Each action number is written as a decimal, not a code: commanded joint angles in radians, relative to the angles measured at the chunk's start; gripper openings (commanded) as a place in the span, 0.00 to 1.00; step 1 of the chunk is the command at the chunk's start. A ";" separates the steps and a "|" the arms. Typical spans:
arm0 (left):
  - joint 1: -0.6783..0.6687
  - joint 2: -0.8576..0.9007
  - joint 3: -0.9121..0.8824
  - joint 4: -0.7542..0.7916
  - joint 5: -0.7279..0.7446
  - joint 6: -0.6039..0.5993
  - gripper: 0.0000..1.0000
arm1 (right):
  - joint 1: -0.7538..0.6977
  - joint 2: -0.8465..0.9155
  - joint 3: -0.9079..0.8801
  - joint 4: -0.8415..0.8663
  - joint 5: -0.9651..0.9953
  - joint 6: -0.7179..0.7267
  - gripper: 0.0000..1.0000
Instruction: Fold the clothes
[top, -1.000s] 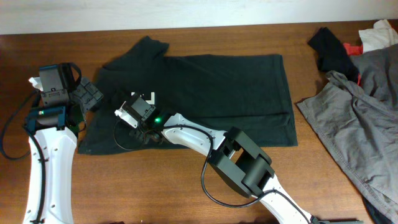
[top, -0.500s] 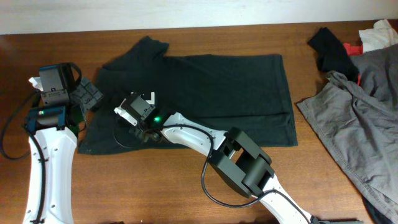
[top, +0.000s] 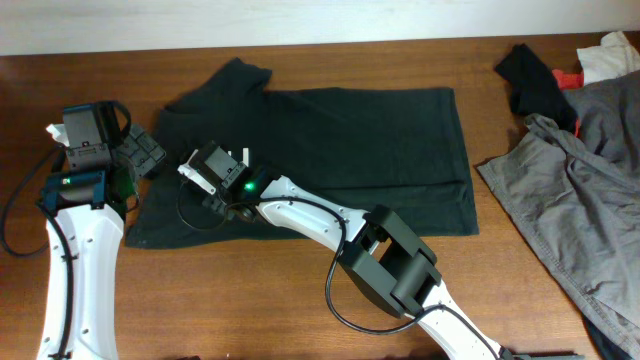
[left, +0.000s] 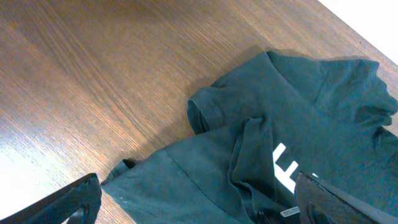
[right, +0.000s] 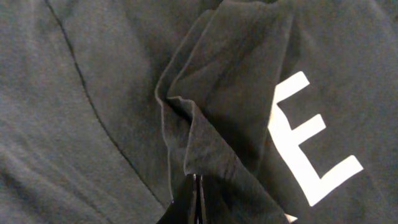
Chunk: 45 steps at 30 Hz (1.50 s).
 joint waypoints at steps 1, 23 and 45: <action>0.003 -0.005 0.013 -0.002 -0.014 0.001 0.99 | -0.015 -0.031 0.024 0.003 0.053 -0.022 0.04; 0.003 -0.005 0.013 -0.002 -0.014 0.001 0.99 | -0.127 0.004 0.023 0.125 0.051 -0.022 0.04; 0.003 -0.005 0.013 -0.002 -0.014 0.001 0.99 | -0.183 0.028 0.023 0.158 0.053 -0.018 0.50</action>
